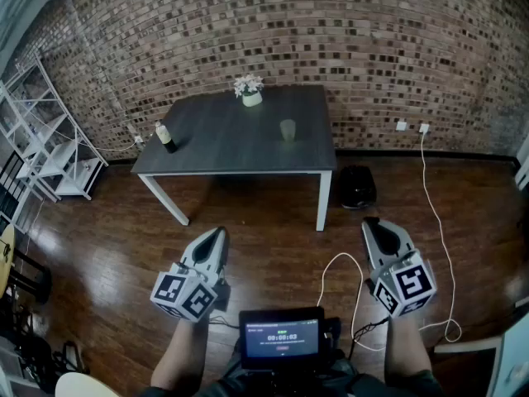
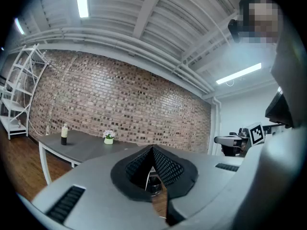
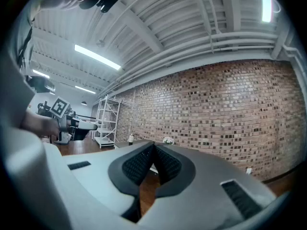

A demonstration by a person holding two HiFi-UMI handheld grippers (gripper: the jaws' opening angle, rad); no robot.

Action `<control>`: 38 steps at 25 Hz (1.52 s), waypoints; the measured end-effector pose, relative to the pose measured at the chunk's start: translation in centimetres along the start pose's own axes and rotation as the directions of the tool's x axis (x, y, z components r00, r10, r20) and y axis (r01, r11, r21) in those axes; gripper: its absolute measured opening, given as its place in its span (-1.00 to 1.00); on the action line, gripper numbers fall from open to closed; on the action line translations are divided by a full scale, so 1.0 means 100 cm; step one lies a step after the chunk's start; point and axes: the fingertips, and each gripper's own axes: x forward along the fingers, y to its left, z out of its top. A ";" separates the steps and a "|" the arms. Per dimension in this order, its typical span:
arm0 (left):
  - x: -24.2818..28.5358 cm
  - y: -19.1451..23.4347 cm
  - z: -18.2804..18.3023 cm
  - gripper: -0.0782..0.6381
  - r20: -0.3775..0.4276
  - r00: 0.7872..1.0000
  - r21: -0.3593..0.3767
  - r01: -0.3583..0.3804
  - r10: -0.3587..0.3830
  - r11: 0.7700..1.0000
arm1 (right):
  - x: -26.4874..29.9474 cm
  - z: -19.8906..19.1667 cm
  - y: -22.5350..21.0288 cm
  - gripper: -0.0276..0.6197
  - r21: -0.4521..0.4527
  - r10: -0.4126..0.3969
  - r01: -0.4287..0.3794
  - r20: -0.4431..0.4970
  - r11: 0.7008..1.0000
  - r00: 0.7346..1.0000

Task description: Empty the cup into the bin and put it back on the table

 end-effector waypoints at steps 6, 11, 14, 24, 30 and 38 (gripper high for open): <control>0.029 0.013 -0.006 -0.78 0.015 1.000 -0.006 0.005 -0.005 1.000 | 0.027 -0.006 -0.016 -0.91 0.013 -0.001 0.001 -0.005 1.000 1.000; 0.050 0.048 0.000 -0.78 0.027 0.999 -0.016 -0.018 0.018 1.000 | 0.066 -0.004 -0.016 -0.91 -0.004 0.005 -0.005 -0.027 1.000 1.000; 0.066 0.073 -0.005 -0.78 -0.012 0.999 0.001 -0.033 0.033 0.999 | 0.092 -0.007 -0.018 -0.91 -0.001 0.002 -0.002 -0.041 1.000 0.999; 0.130 0.148 0.001 -0.78 -0.044 0.999 -0.015 -0.024 0.023 1.000 | 0.178 0.002 -0.030 -0.91 -0.016 -0.046 0.045 -0.068 0.999 0.997; 0.159 0.189 0.022 -0.78 -0.002 1.000 -0.029 -0.007 0.007 1.000 | 0.221 0.018 -0.034 -0.91 -0.009 -0.083 0.082 -0.072 0.997 0.994; 0.203 0.221 0.009 -0.78 -0.021 1.000 -0.085 0.008 -0.010 0.996 | 0.273 0.018 -0.047 -0.91 -0.015 -0.069 0.068 -0.097 0.998 0.993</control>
